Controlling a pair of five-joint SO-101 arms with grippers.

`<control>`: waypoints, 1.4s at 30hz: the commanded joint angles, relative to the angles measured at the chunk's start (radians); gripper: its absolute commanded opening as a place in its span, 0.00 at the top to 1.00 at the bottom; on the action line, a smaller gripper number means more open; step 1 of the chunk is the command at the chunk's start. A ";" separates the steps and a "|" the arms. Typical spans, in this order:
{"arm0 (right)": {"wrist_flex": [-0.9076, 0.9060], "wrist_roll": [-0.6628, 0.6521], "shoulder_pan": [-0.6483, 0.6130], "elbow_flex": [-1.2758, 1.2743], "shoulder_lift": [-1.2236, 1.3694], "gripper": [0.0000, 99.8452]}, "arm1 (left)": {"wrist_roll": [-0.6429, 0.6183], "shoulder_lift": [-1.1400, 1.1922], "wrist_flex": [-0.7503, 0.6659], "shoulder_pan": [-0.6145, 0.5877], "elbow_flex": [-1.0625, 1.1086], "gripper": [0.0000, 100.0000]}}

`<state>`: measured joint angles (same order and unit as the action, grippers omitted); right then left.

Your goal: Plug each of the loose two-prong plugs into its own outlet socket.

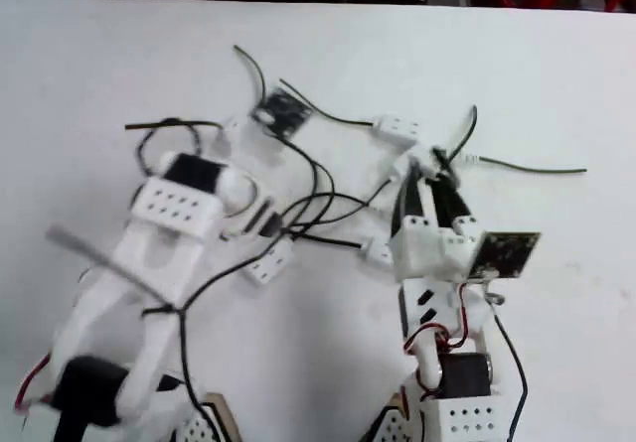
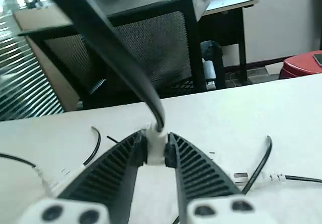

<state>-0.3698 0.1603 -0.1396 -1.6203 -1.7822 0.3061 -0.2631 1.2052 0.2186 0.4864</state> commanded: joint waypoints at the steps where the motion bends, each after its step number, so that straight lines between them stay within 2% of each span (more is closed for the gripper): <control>1: -0.004 -0.066 -0.050 0.061 -0.008 0.98 | -0.008 -0.275 0.012 -0.148 0.094 0.76; 6: -0.044 -0.167 -0.171 0.072 -0.008 0.98 | -0.006 -0.496 -0.037 -0.318 0.276 0.76; 14: -0.329 -0.224 -0.484 0.236 0.050 0.98 | -0.008 -0.684 -0.284 -0.561 0.605 0.76; 20: -0.334 -0.241 -0.653 0.247 0.318 0.98 | -0.009 -0.687 -0.439 -0.613 0.770 0.76; 23: -0.285 -0.273 -0.723 0.247 0.427 0.98 | -0.009 -0.687 -0.446 -0.616 0.789 0.76; 27: -0.174 -0.252 -0.733 0.244 0.499 0.98 | -0.009 -0.687 -0.448 -0.616 0.795 0.76; 33: -0.143 -0.241 -0.733 0.241 0.611 0.98 | -0.009 -0.687 -0.448 -0.616 0.795 0.76; 36: -0.048 -0.186 -0.728 0.227 0.682 0.98 | -0.009 -0.687 -0.448 -0.616 0.795 0.76; 42: 0.082 -0.181 -0.727 0.216 0.840 0.98 | -0.009 -0.687 -0.448 -0.616 0.796 0.76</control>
<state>-0.3483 -0.0315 -0.8608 -1.4254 -0.9950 0.3076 -0.9291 0.7772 -0.3936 1.2858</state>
